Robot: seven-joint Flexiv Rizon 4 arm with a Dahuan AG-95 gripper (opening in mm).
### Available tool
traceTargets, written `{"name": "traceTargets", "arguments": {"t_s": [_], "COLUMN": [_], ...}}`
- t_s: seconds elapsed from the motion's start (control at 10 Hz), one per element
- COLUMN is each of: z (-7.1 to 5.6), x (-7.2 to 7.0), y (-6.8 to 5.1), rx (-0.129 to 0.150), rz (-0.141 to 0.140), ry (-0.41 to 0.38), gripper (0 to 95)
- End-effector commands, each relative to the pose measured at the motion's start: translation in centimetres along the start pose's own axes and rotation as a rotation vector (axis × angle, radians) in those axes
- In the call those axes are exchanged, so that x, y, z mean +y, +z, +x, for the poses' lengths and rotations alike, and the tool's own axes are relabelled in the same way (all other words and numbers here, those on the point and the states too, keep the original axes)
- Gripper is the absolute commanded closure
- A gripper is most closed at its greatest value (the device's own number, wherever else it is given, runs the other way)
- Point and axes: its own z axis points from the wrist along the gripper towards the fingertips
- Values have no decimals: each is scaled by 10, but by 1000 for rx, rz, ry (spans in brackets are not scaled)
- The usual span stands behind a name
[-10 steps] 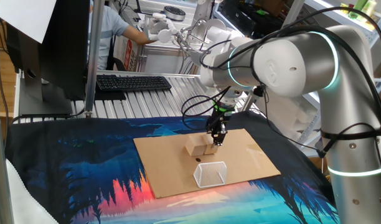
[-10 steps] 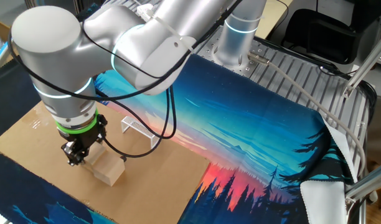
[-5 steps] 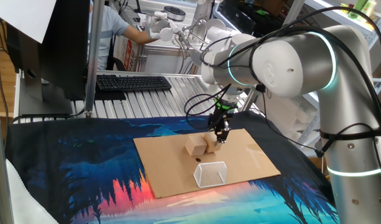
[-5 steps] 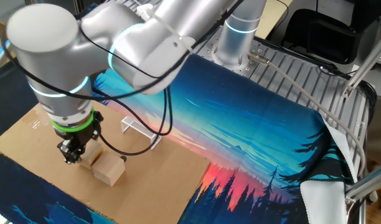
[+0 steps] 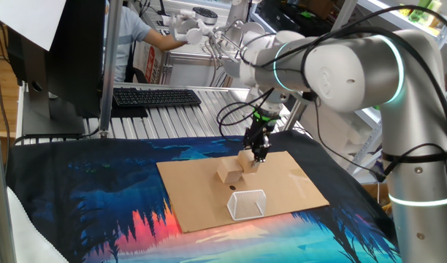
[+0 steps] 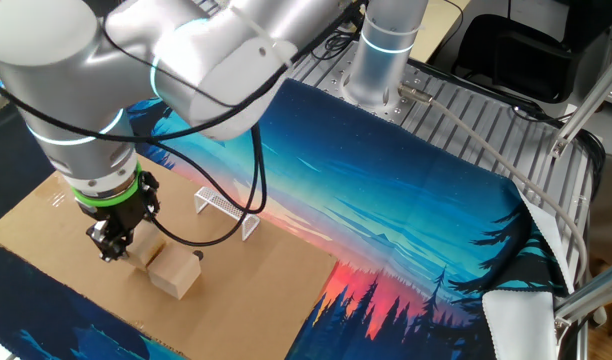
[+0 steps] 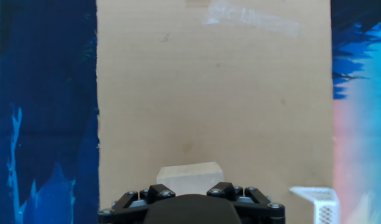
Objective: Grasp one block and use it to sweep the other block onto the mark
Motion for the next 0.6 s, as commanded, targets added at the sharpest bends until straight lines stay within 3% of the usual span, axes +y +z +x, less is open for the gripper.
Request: {"name": "traceTargets", "arguments": {"t_s": [0.1, 0.6], "z": [1, 1], "x": [0, 0], "y": [-1, -1], "rx": [-4, -9], "rz": [4, -2], "ry": [-26, -68], "gripper": [950, 950]}}
